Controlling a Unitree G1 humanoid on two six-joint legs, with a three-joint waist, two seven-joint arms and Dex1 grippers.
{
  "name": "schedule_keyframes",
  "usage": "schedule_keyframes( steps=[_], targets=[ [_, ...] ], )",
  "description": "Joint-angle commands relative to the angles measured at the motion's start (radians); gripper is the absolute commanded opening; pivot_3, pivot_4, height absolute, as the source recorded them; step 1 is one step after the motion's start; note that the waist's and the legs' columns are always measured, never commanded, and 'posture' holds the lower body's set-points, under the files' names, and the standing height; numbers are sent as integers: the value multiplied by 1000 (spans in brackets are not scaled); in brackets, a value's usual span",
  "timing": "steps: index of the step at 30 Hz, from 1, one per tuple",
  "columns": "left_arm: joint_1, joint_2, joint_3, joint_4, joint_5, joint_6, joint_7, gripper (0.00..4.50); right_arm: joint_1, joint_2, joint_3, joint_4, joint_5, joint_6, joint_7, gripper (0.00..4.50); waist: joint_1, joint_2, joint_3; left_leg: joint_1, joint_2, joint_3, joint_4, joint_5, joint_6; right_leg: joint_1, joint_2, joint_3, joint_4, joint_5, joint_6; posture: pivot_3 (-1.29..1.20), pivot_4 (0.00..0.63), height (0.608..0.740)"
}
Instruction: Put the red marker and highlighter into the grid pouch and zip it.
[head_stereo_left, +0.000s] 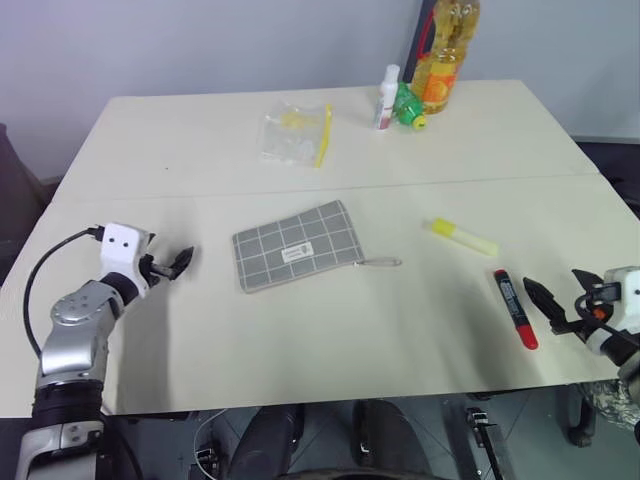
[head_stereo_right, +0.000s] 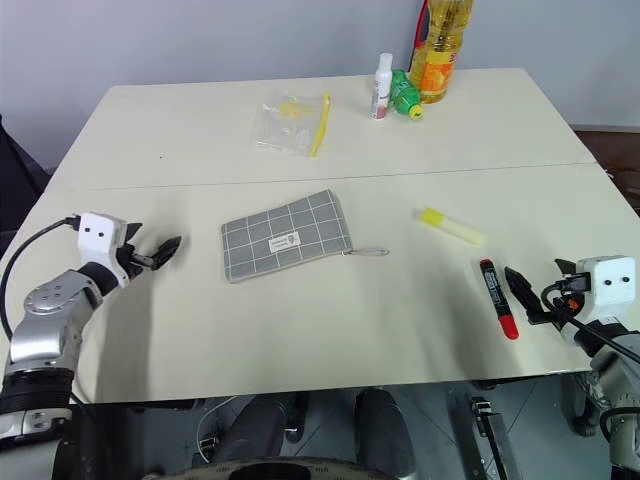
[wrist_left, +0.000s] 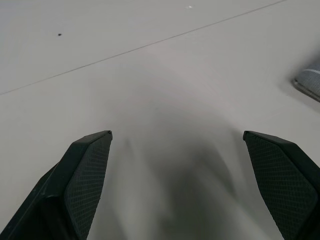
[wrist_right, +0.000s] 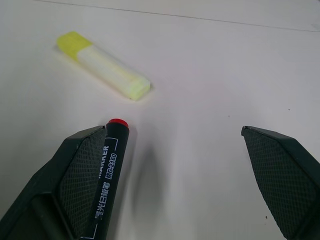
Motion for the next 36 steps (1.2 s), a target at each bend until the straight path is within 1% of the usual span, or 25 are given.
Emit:
schedule_keyframes(
  steps=[1, 6, 10, 15, 18, 19, 20, 23, 24, 25, 27, 28, 32, 36],
  targets=[
    [2, 5, 14, -34, 0, -12, 8, 4433, -16, -7, -16, -32, 16, -3, -4, 4500, 0, 0, 0, 0, 0, 0, 0, 0, 0, 0, 0, 0, 0, 0, 0, 0, 150, 740],
    [22, -2, 21, -51, -13, -10, 11, 4433, -79, -20, 16, -20, 7, 0, -6, 4500, -3, 0, 0, 0, 0, 0, 0, 0, 0, 0, 0, 0, 0, 0, 0, 0, 150, 740],
    [43, 3, 15, -66, -10, -31, -6, 4433, -148, -26, 67, -31, 5, 21, -8, 4500, -1, 0, 0, 0, 0, 0, 0, 0, 0, 0, 0, 0, 0, 0, 0, 0, 150, 740],
    [72, 9, 29, -86, -16, -64, -21, 4433, -258, -29, 166, -27, -2, 37, 8, 4500, -1, 0, 0, 0, 0, 0, 1, 0, 0, 0, 0, 0, 0, 0, 0, 0, 150, 740],
    [118, 16, 27, -121, -12, -90, -39, 4433, -343, -13, 232, -21, 1, 31, 22, 4500, -1, 0, 0, 0, 0, 0, 0, 0, 0, 0, 0, 0, 0, 0, 0, 0, 150, 740],
    [138, 21, 22, -134, -7, -103, -51, 4500, -373, -4, 262, -23, 6, 34, 30, 3982, -4, 0, 0, 0, 0, 0, 0, 1, 1, -1, 0, 0, 0, 0, 0, 0, 150, 740],
    [156, 27, 17, -142, 0, -117, -62, 4500, -400, 5, 294, -27, 6, 43, 31, 3737, -8, 0, 0, 0, 0, 0, 0, 1, 1, -1, 0, 0, 0, 0, 0, 0, 150, 740],
    [178, 36, 14, -147, 6, -144, -79, 4500, -456, 24, 392, -34, -26, 64, 27, 2172, -5, 0, 0, 0, 0, 0, 0, 1, 1, -1, 0, 0, 0, 0, 0, 0, 150, 740],
    [180, 39, 12, -148, 6, -150, -87, 4500, -472, 26, 425, -33, -39, 70, 29, 1768, -2, 0, 0, 0, 0, 0, 0, 1, 1, -2, 0, 0, 0, 0, 0, 0, 150, 740],
    [182, 47, 5, -147, 12, -162, -100, 4500, -493, 28, 469, -27, -62, 75, 31, 1163, -1, 0, 0, 0, 0, 0, 0, 1, 1, -2, 0, 0, 0, 0, 0, 0, 150, 740],
    [193, 74, -28, -145, 48, -218, -138, 4500, -553, 44, 548, 14, -130, 83, -1, 247, -3, 0, 0, -1, 0, 0, 0, 0, 0, -2, 0, 0, 0, 0, 0, 0, 150, 740],
    [200, 92, -50, -141, 72, -257, -161, 4500, -590, 60, 582, 47, -163, 91, -23, 115, -3, 0, 0, -1, 0, 1, 0, 0, 0, -2, 0, 0, 0, 0, -1, 0, 150, 740],
    [178, 135, -106, -91, 132, -372, -214, 4500, -712, 127, 661, 205, -246, 64, -57, 115, 0, 0, 0, -1, 0, 1, 0, 0, 0, -3, 0, 0, 0, 0, -1, 0, 150, 740],
    [111, 171, -178, 5, 200, -521, -268, 4500, -822, 193, 724, 386, -318, 59, -75, 115, -1, 1, 0, -1, -1, 1, -1, 0, 0, -4, 0, 0, 0, 1, -1, 0, 150, 740]
  ],
)
